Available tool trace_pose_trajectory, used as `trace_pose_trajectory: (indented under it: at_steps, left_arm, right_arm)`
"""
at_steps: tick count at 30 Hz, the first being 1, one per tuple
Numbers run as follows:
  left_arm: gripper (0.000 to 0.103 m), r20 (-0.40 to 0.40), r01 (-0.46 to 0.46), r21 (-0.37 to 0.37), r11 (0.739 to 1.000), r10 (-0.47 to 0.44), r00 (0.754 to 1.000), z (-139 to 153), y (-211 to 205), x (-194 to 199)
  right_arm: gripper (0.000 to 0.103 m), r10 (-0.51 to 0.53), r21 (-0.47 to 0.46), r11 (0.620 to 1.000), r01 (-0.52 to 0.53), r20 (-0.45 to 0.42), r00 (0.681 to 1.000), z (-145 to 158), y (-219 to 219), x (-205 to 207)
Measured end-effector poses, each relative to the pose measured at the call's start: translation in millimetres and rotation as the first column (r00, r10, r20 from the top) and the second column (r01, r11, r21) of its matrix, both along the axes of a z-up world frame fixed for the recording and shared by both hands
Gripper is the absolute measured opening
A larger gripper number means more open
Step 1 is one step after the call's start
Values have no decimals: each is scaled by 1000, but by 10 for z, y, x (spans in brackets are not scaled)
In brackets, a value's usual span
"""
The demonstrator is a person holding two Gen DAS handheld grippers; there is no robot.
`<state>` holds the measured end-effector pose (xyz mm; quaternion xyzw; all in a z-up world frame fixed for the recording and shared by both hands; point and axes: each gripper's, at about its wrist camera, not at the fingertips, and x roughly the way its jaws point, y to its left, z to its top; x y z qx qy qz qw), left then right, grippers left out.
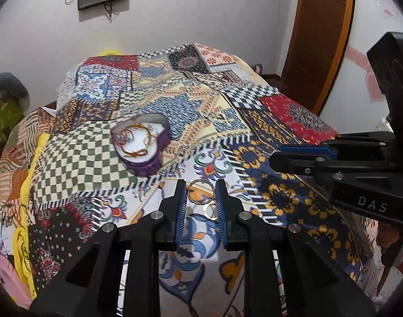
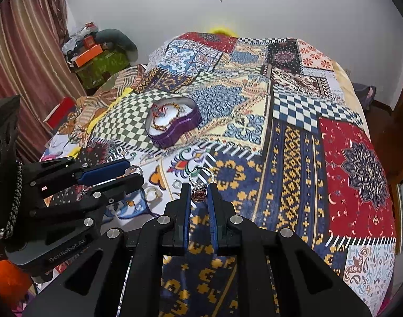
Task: Organize jewelry
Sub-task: 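Grasp a gold ring with the left tool while the right tool grasps a silver earring, then carry the gold ring and silver earring over the heart tin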
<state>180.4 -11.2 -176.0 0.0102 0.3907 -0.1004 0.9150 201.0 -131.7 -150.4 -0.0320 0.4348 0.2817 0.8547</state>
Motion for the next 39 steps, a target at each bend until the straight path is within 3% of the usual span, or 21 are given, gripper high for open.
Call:
trace_pose_trajectory:
  at_steps: [22, 31, 39]
  left_arm:
    - [21, 76, -151, -37, 988, 153, 985, 193, 702, 360]
    - [21, 44, -178, -50, 983, 180, 983, 19, 830, 629]
    - [21, 5, -181, -53, 982, 181, 983, -130, 893, 960]
  right_arm:
    - [11, 49, 41, 998, -52, 83, 995, 322, 538, 386]
    - [11, 82, 1, 997, -83, 69, 994, 192, 788, 648]
    - [11, 108, -40, 993, -109, -12, 994, -55, 935, 938]
